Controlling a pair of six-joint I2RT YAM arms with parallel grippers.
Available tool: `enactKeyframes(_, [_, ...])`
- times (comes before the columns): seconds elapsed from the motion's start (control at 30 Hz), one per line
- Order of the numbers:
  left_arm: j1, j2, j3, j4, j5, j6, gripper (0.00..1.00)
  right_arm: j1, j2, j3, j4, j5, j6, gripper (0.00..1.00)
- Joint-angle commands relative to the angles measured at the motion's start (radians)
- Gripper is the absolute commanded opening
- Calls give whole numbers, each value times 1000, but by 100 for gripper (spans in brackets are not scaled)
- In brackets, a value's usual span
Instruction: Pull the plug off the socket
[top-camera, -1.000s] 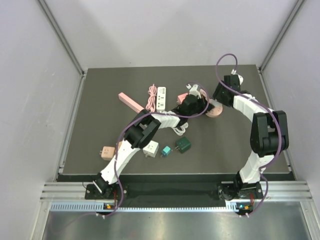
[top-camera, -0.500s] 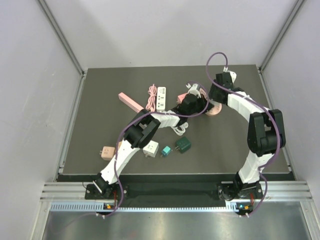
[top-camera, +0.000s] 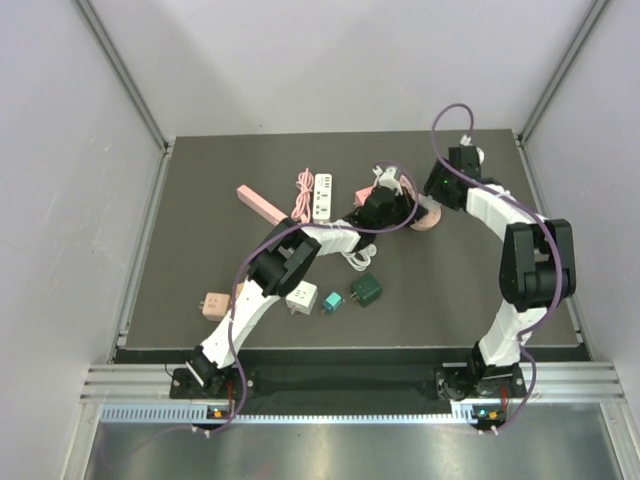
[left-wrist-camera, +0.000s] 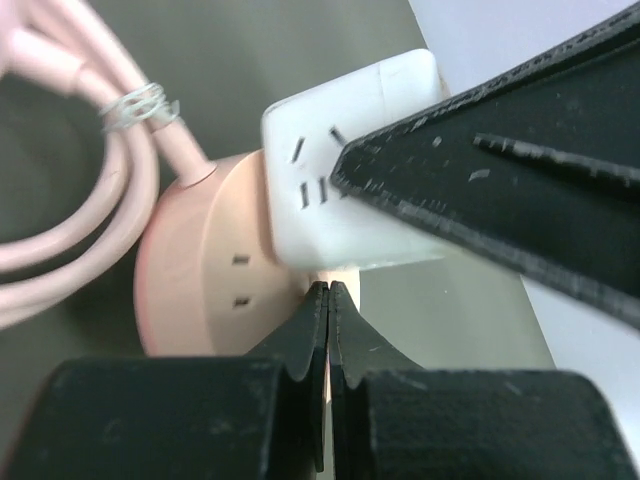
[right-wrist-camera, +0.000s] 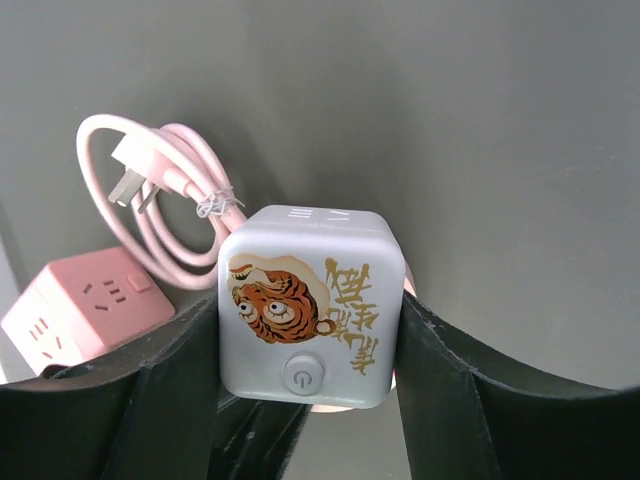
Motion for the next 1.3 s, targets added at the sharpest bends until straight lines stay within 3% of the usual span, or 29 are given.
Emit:
enactKeyframes(0.0, [10, 74, -30, -230, -36, 54, 0, 102, -66, 119, 62, 102, -26, 0])
enactKeyframes(0.1, [12, 73, -25, -241, -38, 53, 0, 151, -75, 136, 45, 199, -69, 0])
enactKeyframes(0.23, [16, 80, -8, -265, -38, 30, 0, 153, -93, 139, 37, 209, -77, 0])
enactKeyframes(0.6, [39, 77, -22, -256, -12, -42, 0, 65, -94, 110, -15, 86, -68, 0])
enactKeyframes(0.77, [75, 33, -154, 122, 234, -20, 0, 34, -93, 26, 43, 26, -91, 0])
enactKeyframes(0.93, [78, -16, -168, 229, 332, 30, 3, 31, -61, 49, 40, -3, -94, 0])
enactKeyframes(1.0, [85, -29, -177, 236, 355, 24, 11, 30, -63, 47, 48, -11, -92, 0])
enactKeyframes(1.1, [99, -79, -240, 288, 346, 27, 37, 16, -78, 33, 53, -8, -95, 0])
enactKeyframes(1.13, [108, -88, -263, 292, 343, 28, 73, 8, -80, 26, 54, -15, -95, 0])
enactKeyframes(1.17, [111, -96, -271, 290, 329, 30, 85, -5, -84, 23, 54, -20, -92, 0])
enactKeyframes(1.27, [130, -121, -297, 284, 306, 27, 88, -18, -95, 13, 57, -66, -94, 0])
